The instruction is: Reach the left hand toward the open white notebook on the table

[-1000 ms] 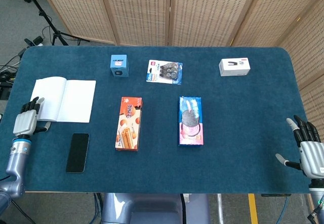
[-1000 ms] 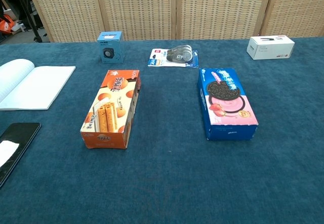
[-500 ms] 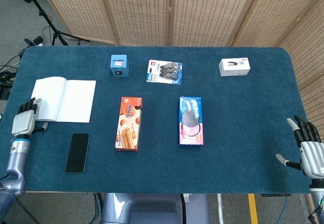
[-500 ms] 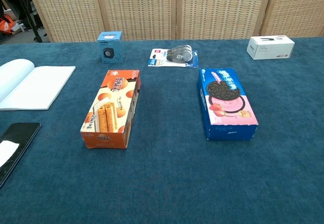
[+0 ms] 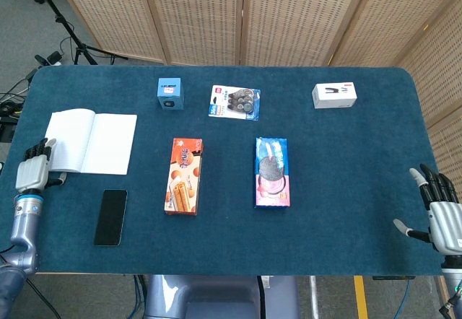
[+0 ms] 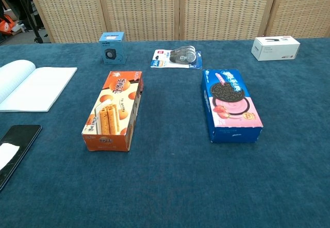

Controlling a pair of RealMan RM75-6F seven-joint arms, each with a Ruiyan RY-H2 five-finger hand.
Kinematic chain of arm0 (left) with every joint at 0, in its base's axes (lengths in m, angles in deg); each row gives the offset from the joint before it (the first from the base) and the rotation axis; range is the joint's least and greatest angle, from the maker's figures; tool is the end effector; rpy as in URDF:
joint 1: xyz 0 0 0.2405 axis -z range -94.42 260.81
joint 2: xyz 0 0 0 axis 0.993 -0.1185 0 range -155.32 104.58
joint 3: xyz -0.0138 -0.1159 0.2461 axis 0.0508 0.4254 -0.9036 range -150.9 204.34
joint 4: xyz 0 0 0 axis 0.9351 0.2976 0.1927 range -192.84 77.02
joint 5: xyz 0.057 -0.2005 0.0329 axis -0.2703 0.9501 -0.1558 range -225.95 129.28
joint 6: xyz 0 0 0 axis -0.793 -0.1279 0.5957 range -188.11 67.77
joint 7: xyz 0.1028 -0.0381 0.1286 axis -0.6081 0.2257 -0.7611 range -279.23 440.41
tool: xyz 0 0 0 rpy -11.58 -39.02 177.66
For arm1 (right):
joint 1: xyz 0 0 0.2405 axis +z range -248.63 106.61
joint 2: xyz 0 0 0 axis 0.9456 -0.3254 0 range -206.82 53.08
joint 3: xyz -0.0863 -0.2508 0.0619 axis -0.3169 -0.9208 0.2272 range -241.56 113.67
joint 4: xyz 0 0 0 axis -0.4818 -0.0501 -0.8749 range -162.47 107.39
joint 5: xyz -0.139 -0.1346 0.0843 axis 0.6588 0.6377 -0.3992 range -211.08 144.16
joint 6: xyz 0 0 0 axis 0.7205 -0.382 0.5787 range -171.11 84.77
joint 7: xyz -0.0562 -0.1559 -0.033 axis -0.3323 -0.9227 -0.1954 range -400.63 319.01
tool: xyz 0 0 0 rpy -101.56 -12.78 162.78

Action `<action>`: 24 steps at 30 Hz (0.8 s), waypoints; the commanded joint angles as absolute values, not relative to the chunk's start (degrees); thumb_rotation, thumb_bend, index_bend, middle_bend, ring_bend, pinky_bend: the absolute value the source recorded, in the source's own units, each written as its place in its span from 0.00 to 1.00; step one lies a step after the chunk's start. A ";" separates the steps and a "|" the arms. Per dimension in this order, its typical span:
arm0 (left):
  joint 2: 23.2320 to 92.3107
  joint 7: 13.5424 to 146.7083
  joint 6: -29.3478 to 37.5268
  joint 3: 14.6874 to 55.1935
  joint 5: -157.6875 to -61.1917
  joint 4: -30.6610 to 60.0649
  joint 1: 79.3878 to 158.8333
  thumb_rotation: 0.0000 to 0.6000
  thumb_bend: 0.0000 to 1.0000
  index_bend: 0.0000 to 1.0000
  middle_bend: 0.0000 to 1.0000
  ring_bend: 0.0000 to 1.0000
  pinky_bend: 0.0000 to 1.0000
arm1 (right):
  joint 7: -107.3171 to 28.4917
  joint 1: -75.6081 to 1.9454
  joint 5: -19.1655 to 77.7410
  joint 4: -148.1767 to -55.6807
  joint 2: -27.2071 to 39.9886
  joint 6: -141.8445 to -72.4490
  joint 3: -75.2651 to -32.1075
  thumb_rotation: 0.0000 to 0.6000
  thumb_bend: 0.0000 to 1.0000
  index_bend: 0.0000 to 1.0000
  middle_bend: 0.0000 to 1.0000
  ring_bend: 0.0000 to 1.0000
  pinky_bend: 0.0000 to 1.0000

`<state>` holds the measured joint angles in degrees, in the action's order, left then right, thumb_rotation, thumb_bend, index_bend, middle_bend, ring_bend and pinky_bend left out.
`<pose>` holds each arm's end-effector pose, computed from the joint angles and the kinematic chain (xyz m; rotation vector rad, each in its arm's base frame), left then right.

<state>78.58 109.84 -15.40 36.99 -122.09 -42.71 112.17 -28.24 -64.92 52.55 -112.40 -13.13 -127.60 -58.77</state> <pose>-0.4436 0.3853 0.0634 -1.2045 -1.1541 -0.6534 -0.3437 -0.2252 0.1874 1.3370 -0.9284 1.0098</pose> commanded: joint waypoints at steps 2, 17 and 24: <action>78.82 109.85 -14.88 37.11 -122.19 -43.24 112.20 1.00 0.36 0.00 0.00 0.00 0.00 | -28.19 -64.91 52.64 -112.37 -13.10 -127.62 -58.80 1.00 0.00 0.00 0.00 0.00 0.00; 79.96 107.62 -6.50 35.89 -124.84 -46.43 112.01 1.00 0.53 0.00 0.00 0.00 0.00 | -28.31 -64.82 52.65 -112.49 -13.02 -127.48 -58.84 1.00 0.00 0.00 0.00 0.00 0.00; 79.38 99.68 12.38 29.19 -133.27 -50.50 111.83 1.00 0.54 0.00 0.00 0.00 0.00 | -28.10 -64.85 52.31 -112.48 -13.11 -127.38 -58.73 1.00 0.00 0.00 0.00 0.00 0.00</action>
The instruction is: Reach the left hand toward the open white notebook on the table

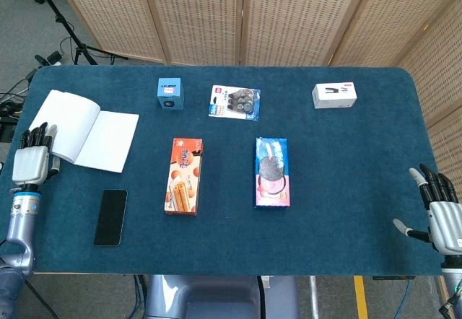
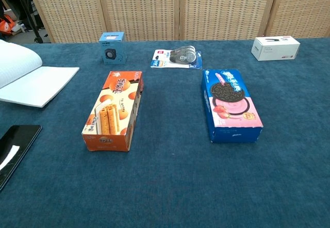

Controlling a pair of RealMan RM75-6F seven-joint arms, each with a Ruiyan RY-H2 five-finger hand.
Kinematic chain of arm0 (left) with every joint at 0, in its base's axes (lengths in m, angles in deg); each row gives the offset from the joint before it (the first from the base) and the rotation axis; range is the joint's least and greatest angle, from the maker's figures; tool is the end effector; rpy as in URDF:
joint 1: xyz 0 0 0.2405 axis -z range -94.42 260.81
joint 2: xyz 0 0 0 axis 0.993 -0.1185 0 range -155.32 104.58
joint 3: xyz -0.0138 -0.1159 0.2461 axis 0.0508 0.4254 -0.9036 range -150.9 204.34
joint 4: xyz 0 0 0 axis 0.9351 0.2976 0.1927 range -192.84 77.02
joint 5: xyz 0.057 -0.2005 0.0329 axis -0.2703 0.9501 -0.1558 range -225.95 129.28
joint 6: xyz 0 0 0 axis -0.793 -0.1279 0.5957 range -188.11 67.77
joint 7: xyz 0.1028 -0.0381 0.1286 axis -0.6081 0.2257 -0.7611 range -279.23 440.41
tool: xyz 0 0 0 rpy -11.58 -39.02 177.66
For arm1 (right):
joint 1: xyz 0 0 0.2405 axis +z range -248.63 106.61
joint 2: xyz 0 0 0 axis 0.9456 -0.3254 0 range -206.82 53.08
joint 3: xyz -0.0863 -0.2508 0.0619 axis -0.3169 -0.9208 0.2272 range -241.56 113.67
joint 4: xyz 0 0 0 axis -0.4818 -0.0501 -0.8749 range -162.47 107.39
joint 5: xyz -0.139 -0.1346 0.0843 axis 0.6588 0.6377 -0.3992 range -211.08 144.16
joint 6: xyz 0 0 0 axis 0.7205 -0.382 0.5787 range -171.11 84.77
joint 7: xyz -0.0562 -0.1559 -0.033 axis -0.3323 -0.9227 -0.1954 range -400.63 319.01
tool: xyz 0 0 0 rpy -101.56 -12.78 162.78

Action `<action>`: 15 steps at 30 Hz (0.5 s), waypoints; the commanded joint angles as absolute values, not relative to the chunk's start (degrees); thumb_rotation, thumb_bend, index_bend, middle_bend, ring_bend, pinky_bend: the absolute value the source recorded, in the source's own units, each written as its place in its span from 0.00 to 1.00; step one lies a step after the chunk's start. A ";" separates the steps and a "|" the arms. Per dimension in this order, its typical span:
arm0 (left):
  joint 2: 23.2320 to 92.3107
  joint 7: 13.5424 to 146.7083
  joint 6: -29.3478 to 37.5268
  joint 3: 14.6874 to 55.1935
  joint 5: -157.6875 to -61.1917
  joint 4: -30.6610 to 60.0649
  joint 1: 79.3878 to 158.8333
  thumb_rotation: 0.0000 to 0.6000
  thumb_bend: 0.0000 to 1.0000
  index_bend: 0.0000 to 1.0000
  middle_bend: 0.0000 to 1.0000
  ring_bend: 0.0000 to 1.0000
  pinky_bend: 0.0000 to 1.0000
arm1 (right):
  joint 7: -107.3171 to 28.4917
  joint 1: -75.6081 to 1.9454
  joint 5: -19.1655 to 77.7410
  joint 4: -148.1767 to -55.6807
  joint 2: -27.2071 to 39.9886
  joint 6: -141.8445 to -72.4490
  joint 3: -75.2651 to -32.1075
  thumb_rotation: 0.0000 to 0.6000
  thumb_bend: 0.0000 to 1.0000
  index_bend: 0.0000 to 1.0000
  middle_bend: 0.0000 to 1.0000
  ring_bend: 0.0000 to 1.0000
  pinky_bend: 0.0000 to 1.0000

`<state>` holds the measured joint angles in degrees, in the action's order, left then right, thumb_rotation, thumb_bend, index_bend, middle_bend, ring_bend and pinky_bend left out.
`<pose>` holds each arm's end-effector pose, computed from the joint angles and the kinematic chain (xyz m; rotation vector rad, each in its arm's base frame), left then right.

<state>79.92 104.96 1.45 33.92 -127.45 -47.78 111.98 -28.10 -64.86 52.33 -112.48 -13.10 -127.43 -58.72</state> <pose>-0.4045 0.3909 0.0869 -1.3658 -0.7647 -0.7227 -0.3439 -0.2257 0.1871 1.3334 -0.9341 1.0110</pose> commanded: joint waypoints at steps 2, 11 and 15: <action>78.64 97.48 16.79 27.08 -135.73 -50.87 111.84 1.00 0.54 0.00 0.00 0.00 0.00 | -28.09 -64.82 52.32 -112.52 -13.15 -127.31 -58.73 1.00 0.00 0.00 0.00 0.00 0.00; 77.09 87.86 22.05 18.55 -145.01 -50.67 113.75 1.00 0.53 0.00 0.00 0.00 0.00 | -27.97 -64.80 52.46 -112.65 -13.28 -127.21 -58.85 1.00 0.00 0.00 0.00 0.00 0.00; 77.78 85.07 22.10 17.45 -146.38 -49.52 115.15 1.00 0.53 0.00 0.00 0.00 0.00 | -27.43 -64.87 52.32 -112.64 -13.47 -127.29 -58.76 1.00 0.00 0.00 0.00 0.00 0.00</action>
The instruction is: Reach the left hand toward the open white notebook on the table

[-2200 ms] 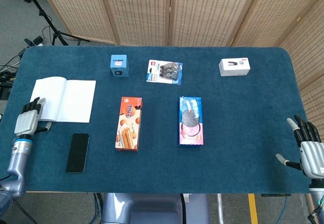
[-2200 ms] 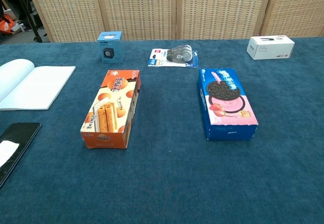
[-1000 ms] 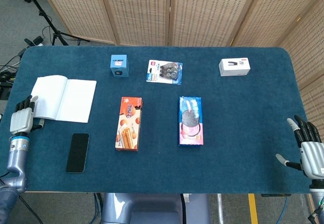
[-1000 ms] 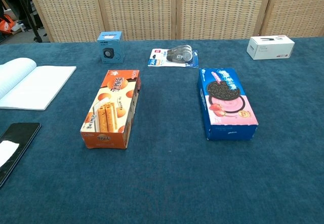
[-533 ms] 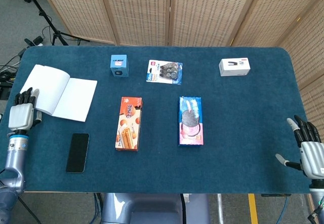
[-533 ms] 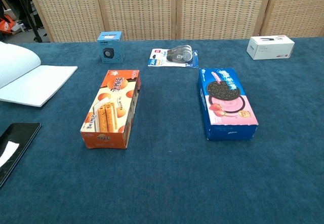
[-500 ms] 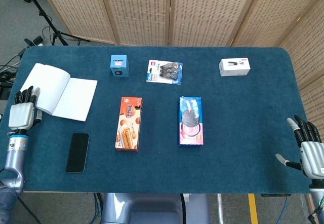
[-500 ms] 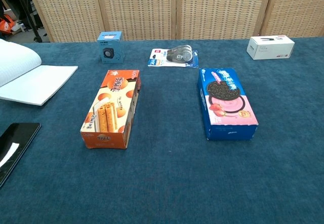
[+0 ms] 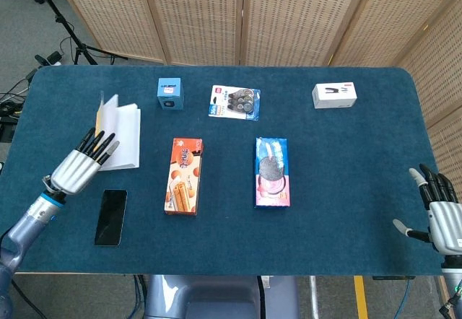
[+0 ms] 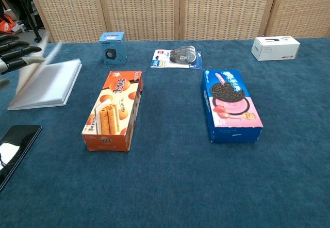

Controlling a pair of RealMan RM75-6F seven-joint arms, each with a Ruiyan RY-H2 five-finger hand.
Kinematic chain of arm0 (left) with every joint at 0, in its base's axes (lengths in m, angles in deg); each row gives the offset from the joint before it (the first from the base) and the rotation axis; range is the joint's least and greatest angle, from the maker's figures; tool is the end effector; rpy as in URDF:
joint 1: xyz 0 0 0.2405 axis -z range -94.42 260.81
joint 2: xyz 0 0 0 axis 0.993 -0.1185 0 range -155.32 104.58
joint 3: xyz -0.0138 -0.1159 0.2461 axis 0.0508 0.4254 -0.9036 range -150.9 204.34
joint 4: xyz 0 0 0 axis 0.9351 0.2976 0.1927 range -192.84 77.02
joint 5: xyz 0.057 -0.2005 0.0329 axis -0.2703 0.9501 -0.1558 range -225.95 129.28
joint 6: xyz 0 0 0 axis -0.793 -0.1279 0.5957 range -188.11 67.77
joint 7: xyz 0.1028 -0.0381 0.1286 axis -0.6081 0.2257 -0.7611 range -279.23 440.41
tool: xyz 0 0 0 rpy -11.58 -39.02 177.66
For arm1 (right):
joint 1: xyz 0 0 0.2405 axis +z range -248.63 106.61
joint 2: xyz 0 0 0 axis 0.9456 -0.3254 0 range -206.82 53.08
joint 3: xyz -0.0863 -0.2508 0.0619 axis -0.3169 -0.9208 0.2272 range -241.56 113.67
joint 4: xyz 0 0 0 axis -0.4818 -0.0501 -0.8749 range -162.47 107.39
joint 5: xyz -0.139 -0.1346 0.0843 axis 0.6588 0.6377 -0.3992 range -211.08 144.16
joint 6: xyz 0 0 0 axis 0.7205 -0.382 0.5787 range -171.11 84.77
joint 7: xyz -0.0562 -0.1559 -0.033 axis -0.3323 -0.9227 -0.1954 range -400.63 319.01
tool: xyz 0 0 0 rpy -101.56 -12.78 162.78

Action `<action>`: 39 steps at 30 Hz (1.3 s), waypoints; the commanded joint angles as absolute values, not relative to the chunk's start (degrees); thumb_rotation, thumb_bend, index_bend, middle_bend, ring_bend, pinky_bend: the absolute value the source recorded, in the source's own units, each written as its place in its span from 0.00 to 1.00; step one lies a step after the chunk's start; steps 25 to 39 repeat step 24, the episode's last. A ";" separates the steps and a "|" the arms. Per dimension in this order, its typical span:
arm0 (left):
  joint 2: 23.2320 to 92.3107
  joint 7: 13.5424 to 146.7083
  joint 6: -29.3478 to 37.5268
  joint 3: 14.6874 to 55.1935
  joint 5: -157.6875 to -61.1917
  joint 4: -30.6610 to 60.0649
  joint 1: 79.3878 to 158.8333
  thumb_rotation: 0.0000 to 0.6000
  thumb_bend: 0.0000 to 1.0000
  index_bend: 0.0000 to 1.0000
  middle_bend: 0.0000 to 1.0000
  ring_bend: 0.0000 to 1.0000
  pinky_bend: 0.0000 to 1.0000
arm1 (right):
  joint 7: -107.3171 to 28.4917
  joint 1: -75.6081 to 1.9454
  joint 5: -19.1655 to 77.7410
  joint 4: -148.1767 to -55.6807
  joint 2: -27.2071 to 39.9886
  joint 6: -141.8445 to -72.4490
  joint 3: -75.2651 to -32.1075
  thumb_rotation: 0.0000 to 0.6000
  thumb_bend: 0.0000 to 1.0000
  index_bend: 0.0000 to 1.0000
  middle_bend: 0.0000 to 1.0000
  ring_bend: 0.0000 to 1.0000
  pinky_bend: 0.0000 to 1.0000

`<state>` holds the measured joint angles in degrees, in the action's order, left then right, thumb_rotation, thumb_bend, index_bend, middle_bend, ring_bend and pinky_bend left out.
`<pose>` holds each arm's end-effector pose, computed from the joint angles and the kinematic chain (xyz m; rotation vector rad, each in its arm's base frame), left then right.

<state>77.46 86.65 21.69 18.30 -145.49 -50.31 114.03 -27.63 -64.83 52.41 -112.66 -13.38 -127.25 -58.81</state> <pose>-0.3260 0.3770 0.0554 -1.9273 0.0411 -0.6204 -0.3437 -0.2256 0.1876 1.3351 -0.9418 1.0138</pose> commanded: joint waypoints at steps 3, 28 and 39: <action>78.13 86.08 26.02 18.26 -146.03 -47.43 115.66 1.00 0.53 0.00 0.00 0.00 0.00 | -26.31 -65.07 51.88 -112.45 -13.77 -127.43 -58.53 1.00 0.00 0.00 0.00 0.00 0.00; 58.84 102.47 24.11 30.36 -127.71 -1.71 102.77 1.00 0.00 0.00 0.00 0.00 0.00 | -24.89 -65.63 53.01 -112.61 -14.11 -129.01 -58.64 1.00 0.00 0.00 0.00 0.00 0.00; 58.84 102.47 24.11 30.36 -127.71 -1.71 102.77 1.00 0.00 0.00 0.00 0.00 0.00 | -24.89 -65.63 53.01 -112.61 -14.11 -129.01 -58.64 1.00 0.00 0.00 0.00 0.00 0.00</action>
